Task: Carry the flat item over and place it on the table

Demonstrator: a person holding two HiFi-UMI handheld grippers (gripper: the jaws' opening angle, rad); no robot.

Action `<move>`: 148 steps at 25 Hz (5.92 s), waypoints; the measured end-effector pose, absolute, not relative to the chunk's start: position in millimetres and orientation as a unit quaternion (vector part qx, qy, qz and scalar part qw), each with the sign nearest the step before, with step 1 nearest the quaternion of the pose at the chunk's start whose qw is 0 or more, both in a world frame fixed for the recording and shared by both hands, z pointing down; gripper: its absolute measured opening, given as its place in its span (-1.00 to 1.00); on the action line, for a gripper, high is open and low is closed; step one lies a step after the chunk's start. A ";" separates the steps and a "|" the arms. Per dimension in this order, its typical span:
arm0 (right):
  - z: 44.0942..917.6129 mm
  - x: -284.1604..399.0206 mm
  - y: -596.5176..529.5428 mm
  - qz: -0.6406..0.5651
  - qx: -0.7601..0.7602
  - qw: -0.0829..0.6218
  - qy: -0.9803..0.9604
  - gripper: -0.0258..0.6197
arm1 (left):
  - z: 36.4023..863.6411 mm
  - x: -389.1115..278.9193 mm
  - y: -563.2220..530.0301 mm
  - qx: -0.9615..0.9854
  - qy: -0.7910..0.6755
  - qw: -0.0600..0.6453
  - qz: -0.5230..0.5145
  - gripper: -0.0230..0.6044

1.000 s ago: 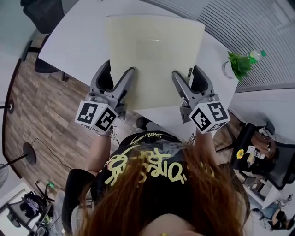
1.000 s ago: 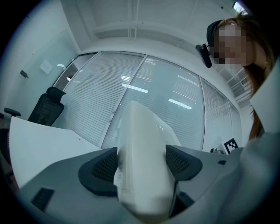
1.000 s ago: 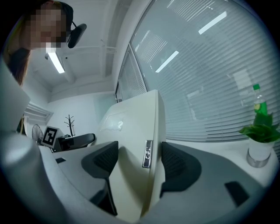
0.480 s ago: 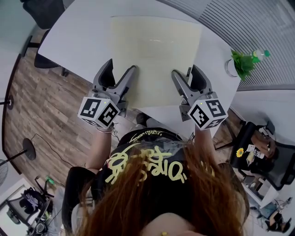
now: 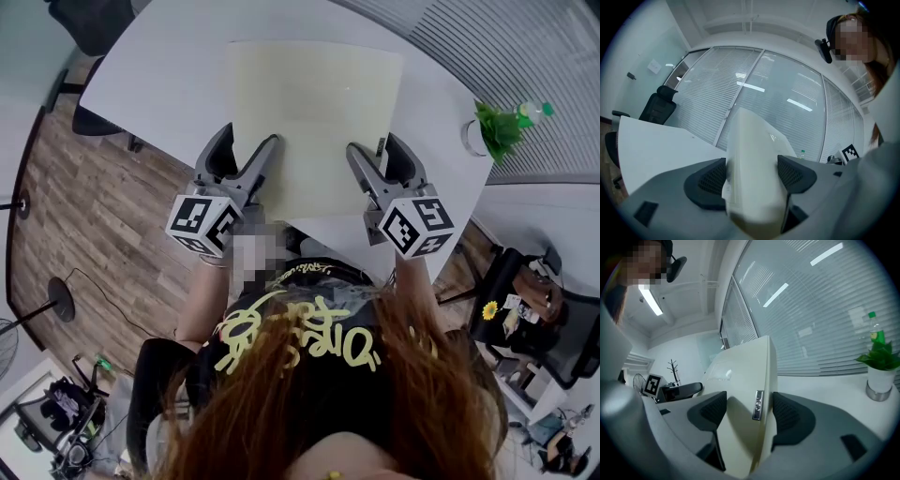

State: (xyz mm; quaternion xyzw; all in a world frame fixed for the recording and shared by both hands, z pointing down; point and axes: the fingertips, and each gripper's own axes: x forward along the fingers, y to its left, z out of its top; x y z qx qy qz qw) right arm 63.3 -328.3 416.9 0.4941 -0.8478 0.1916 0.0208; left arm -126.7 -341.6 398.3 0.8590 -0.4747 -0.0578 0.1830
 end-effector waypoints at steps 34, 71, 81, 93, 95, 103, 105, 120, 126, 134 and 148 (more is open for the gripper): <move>461.2 59.7 -335.8 0.228 0.487 0.067 -0.840 0.04 | 454.7 -129.4 -349.9 0.825 -0.498 0.265 -0.003 0.16; 497.2 61.7 -351.7 0.276 0.496 0.092 -0.819 0.04 | 494.4 -125.7 -367.4 0.794 -0.514 0.316 0.079 0.12; 503.4 59.8 -354.2 0.288 0.491 0.106 -0.815 0.04 | 502.5 -126.4 -371.0 0.787 -0.514 0.328 0.098 0.11; 509.1 59.6 -355.6 0.297 0.487 0.120 -0.812 0.04 | 509.5 -126.5 -373.4 0.780 -0.514 0.339 0.113 0.11; 510.0 59.9 -356.4 0.299 0.487 0.120 -0.812 0.04 | 510.9 -126.1 -374.4 0.779 -0.514 0.340 0.116 0.11; 513.0 58.1 -358.2 0.303 0.487 0.122 -0.810 0.03 | 516.9 -128.9 -377.7 0.771 -0.519 0.348 0.127 0.10; 513.3 58.0 -358.0 0.303 0.487 0.125 -0.810 0.03 | 516.1 -129.7 -378.2 0.770 -0.521 0.345 0.129 0.10; 521.3 57.2 -360.9 0.310 0.489 0.151 -0.801 0.03 | 524.9 -127.8 -379.3 0.761 -0.517 0.367 0.137 0.11; 523.9 56.8 -361.9 0.309 0.490 0.162 -0.799 0.03 | 526.7 -127.2 -380.5 0.759 -0.517 0.370 0.140 0.12; 519.3 53.8 -358.6 0.299 0.488 0.160 -0.804 0.03 | 519.6 -128.0 -378.6 0.762 -0.525 0.355 0.132 0.13; 485.7 46.6 -354.2 0.196 0.494 0.158 -0.832 0.03 | 493.5 -143.3 -373.3 0.767 -0.558 0.294 0.115 0.17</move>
